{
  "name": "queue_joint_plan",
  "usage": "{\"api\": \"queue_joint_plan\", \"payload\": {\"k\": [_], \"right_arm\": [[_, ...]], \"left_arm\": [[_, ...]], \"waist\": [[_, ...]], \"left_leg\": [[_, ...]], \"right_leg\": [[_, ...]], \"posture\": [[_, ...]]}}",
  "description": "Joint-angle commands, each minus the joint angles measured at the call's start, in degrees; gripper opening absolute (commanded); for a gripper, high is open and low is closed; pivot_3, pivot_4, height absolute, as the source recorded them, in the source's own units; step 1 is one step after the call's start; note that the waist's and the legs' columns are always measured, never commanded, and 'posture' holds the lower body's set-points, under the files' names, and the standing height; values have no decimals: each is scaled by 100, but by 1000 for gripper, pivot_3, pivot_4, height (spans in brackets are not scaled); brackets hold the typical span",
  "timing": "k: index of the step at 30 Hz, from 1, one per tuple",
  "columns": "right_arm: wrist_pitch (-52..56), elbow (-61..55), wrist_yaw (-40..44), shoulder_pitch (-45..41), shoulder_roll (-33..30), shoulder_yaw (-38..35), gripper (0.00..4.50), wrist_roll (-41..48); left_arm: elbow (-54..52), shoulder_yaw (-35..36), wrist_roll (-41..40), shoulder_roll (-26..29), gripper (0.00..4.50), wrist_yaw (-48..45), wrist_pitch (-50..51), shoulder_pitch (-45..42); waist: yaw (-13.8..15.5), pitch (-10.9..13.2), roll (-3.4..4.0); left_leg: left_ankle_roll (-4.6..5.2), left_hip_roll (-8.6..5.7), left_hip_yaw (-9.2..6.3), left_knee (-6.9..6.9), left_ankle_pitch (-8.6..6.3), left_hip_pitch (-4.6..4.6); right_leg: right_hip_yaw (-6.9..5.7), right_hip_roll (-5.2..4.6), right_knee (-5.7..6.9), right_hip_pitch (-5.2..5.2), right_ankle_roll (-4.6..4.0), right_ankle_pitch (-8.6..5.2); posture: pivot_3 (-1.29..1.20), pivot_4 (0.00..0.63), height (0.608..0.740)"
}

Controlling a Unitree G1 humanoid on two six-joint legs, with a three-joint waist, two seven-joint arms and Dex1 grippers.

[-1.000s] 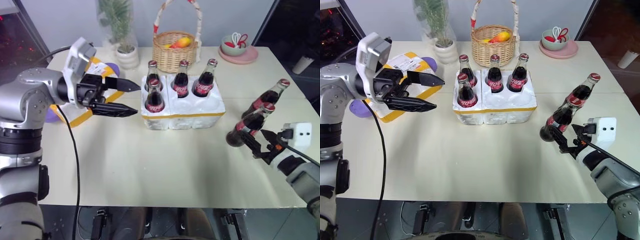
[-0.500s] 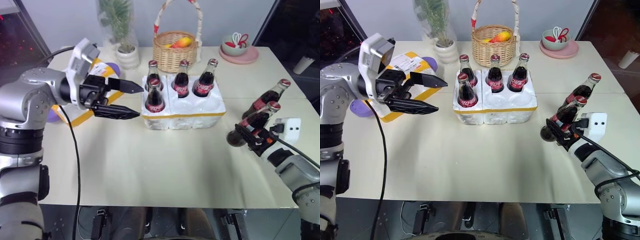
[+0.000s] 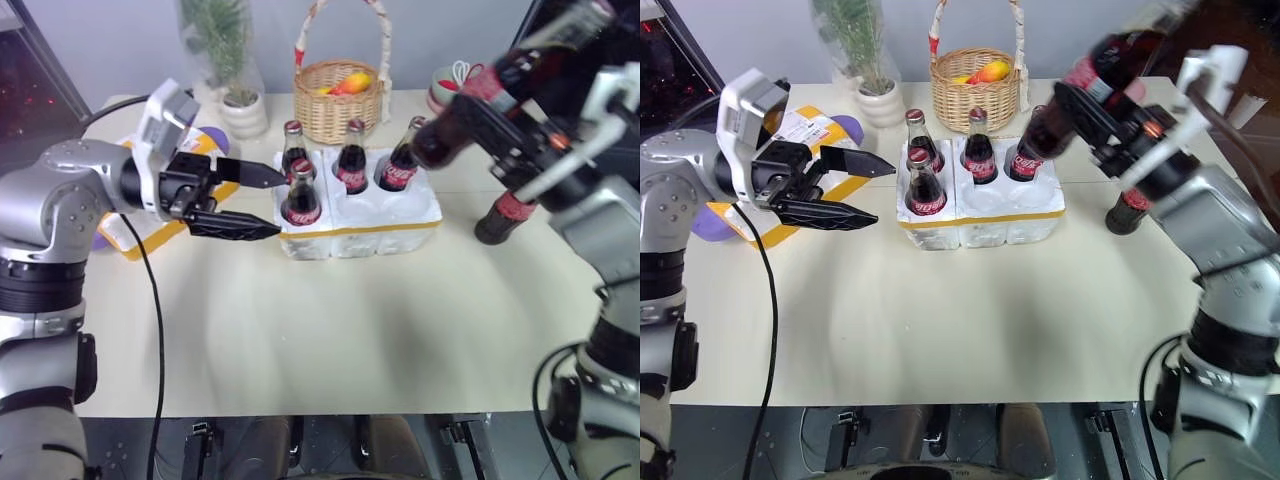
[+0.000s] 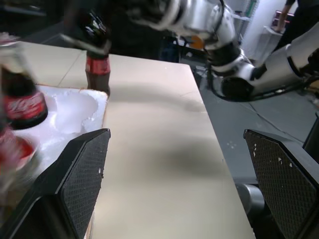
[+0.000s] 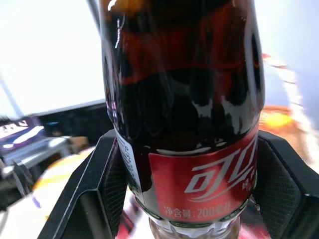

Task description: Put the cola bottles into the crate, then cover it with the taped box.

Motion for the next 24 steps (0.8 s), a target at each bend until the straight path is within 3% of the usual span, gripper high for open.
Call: {"api": "queue_joint_plan", "payload": {"k": [1,15,24], "right_arm": [[-15,244,203,-279,37,379,2766,-390],[-386,565,1263,8,462,1858,2766,-2113],[-837,1427,1576,-70,635,2573,2766,-3486]], "left_arm": [[-204,238,-131,106,4500,77,-17,-3],[-455,384,-348,208,4500,364,38,169],[-478,341,-339,211,4500,351,42,154]], "waist": [[35,0,0],[-1,0,0],[-6,-5,-9]], "left_leg": [[-2,-3,-2,1,1,-3],[-21,-15,0,1,12,-7],[-24,-15,0,1,14,-4]], "right_leg": [[0,-1,0,1,0,0],[0,-10,6,-8,1,1],[1,4,8,-6,1,1]], "posture": [[0,150,740],[0,150,740],[0,150,740]]}}
